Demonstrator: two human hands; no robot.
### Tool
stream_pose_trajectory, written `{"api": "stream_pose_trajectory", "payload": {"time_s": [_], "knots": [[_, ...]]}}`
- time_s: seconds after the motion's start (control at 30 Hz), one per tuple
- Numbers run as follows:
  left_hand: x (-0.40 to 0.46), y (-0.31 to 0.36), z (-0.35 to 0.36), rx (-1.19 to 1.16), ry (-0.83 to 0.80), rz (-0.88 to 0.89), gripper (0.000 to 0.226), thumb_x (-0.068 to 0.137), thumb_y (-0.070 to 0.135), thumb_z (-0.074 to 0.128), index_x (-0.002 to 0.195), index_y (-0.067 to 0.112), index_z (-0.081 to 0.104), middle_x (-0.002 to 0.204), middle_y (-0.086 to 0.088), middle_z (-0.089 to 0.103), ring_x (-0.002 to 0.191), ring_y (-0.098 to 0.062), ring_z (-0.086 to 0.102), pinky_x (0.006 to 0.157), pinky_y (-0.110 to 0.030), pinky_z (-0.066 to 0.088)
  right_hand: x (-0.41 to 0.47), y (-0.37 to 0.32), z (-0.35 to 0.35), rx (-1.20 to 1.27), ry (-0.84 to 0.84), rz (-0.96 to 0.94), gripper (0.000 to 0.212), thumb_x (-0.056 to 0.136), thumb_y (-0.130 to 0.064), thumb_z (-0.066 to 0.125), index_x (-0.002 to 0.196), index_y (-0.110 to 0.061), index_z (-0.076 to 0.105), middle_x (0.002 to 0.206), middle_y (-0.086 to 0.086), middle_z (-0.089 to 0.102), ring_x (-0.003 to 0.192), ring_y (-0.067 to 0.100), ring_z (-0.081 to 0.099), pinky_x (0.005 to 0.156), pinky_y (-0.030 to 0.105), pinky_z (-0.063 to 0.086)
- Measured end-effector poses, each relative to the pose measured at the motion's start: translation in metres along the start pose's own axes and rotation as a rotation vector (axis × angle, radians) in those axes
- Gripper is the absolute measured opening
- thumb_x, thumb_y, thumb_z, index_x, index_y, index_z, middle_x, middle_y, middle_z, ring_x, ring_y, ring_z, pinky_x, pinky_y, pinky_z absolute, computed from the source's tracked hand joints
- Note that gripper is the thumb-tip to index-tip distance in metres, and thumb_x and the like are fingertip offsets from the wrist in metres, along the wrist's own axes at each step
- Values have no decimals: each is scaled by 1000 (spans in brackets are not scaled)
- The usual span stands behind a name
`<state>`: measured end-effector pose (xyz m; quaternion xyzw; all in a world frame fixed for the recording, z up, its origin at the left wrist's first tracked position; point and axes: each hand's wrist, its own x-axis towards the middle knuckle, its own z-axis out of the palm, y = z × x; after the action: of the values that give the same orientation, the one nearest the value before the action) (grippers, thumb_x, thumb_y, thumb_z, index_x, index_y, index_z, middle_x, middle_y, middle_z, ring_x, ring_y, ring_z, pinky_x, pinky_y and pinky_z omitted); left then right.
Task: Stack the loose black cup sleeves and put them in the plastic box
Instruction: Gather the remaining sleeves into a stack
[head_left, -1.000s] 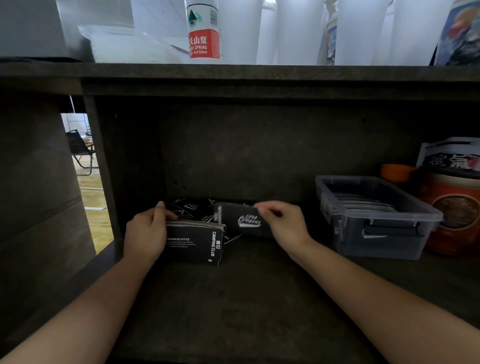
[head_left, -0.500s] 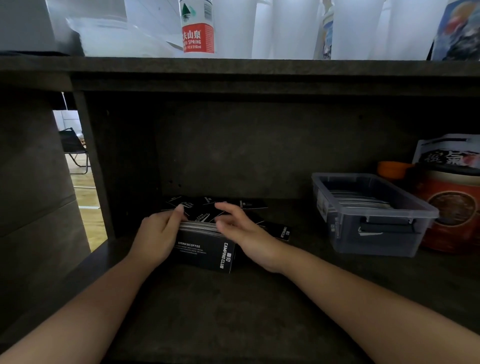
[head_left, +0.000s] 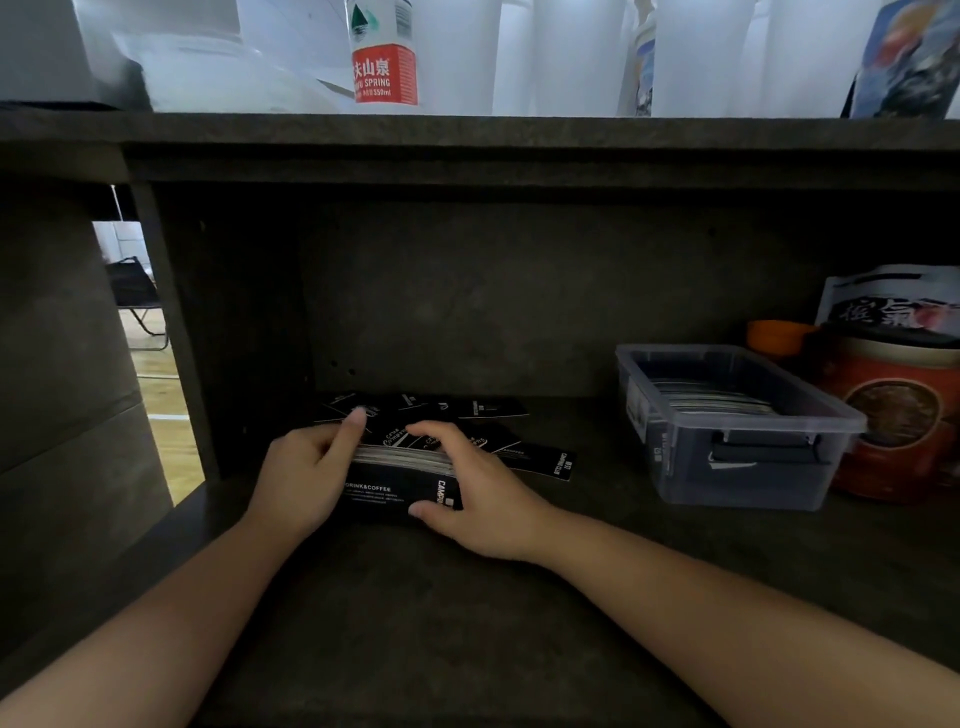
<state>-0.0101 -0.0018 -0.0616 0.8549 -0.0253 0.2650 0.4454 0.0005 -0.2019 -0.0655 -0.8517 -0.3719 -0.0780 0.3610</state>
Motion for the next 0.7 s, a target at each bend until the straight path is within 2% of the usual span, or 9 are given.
{"api": "stream_pose_trajectory", "payload": {"time_s": [0.07,0.13,0.23,0.3,0.37,0.43,0.5,0.6,0.7], "knots": [[0,1,0,-4,16,-9,48,96,48,44,69,20,71,64,1,69,63,-6,65,60,-25,46,-1,1,-3,11,-50,2,70,87,-34,69,143,-35,26,136,-4,51,121,8,51,102,27,44],[1,-1,0,21,56,-13,51,99,42,43,66,14,70,61,-3,67,60,-12,64,61,-31,48,-1,2,-7,49,-56,45,58,91,-43,61,141,-33,33,127,-4,57,113,7,56,97,25,45],[4,-6,-4,147,209,-37,54,102,34,38,64,8,66,60,-7,63,62,-20,61,60,-31,46,3,14,-24,66,136,132,37,98,-41,48,129,-21,54,114,-3,63,101,8,59,88,26,46],[5,-7,-8,269,332,-34,56,103,32,35,60,6,61,55,-8,56,55,-18,53,53,-28,36,5,33,-43,-79,213,208,36,99,-41,48,123,-19,60,115,-1,64,101,10,59,86,26,44],[6,-10,-13,342,406,-14,57,103,31,34,56,6,56,51,-6,51,50,-16,46,50,-28,28,1,55,-59,-250,120,332,41,96,-46,51,130,-23,55,128,1,57,114,13,55,92,26,43],[9,-14,-15,324,365,-27,57,103,32,35,58,6,56,53,-7,53,53,-19,50,51,-27,30,-4,70,-67,-314,-45,437,49,95,-48,52,138,-26,46,141,2,47,127,17,47,99,29,40],[11,-16,-16,219,216,-57,52,103,35,36,66,9,62,63,-7,60,63,-20,57,55,-27,36,-6,75,-68,-342,-149,465,53,94,-50,52,141,-27,43,147,3,42,132,18,42,104,32,38],[10,-17,-21,173,65,-28,42,103,34,38,78,15,66,73,2,62,72,-9,56,60,-23,38,-2,76,-62,-391,-132,488,53,94,-52,50,140,-25,45,143,4,45,129,21,44,105,37,41],[10,-25,-25,228,74,22,46,103,33,35,76,13,66,71,-3,64,69,-14,59,59,-26,40,5,72,-51,-502,-31,419,47,95,-50,49,134,-23,50,136,5,49,126,23,46,102,41,43]]}}
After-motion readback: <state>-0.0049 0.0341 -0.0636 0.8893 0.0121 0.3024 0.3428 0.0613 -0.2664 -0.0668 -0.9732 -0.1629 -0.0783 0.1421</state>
